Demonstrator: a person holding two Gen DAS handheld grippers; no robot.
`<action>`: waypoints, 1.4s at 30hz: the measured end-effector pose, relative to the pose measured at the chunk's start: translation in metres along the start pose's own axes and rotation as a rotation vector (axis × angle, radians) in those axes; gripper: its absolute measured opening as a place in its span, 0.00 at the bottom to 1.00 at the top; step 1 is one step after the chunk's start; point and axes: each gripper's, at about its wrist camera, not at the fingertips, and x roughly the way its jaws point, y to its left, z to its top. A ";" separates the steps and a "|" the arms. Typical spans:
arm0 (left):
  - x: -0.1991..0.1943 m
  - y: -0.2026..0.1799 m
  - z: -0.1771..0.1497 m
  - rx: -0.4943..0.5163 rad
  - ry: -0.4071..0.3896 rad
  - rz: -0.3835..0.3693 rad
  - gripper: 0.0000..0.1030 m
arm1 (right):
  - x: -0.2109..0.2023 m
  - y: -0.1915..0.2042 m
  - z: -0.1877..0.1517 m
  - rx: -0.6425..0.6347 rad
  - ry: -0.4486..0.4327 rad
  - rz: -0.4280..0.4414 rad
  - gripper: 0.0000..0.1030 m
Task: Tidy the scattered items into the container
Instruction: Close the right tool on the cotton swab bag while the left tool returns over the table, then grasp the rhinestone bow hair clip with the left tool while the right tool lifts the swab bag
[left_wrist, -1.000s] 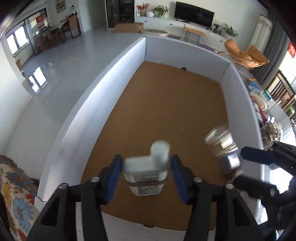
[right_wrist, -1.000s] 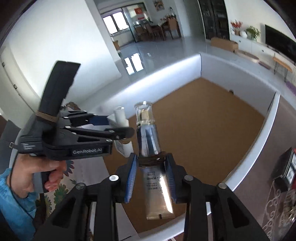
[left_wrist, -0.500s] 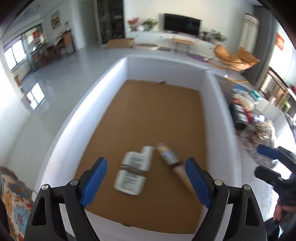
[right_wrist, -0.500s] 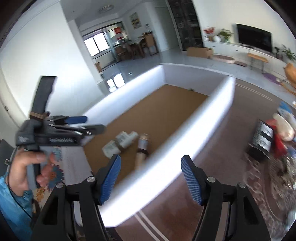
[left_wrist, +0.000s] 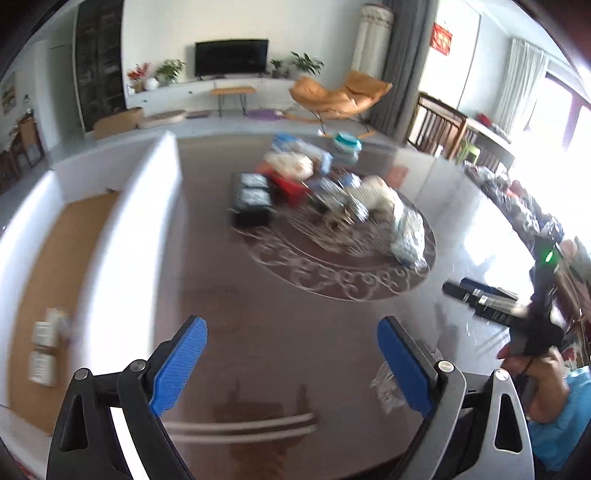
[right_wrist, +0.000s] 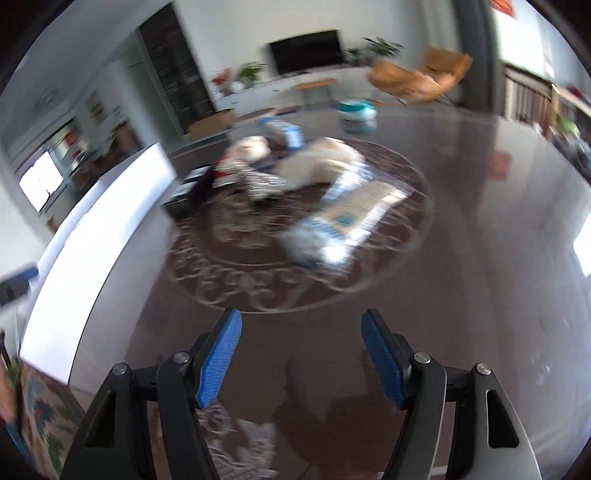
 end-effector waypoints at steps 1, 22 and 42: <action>0.014 -0.009 -0.001 0.003 0.012 0.003 0.91 | 0.000 -0.012 0.004 0.049 0.008 0.003 0.67; 0.101 -0.005 -0.006 -0.188 0.076 0.096 0.91 | 0.111 0.018 0.092 0.036 0.075 -0.212 0.67; 0.139 -0.060 0.020 -0.072 0.139 0.069 0.92 | 0.058 -0.058 0.051 -0.207 0.016 -0.212 0.47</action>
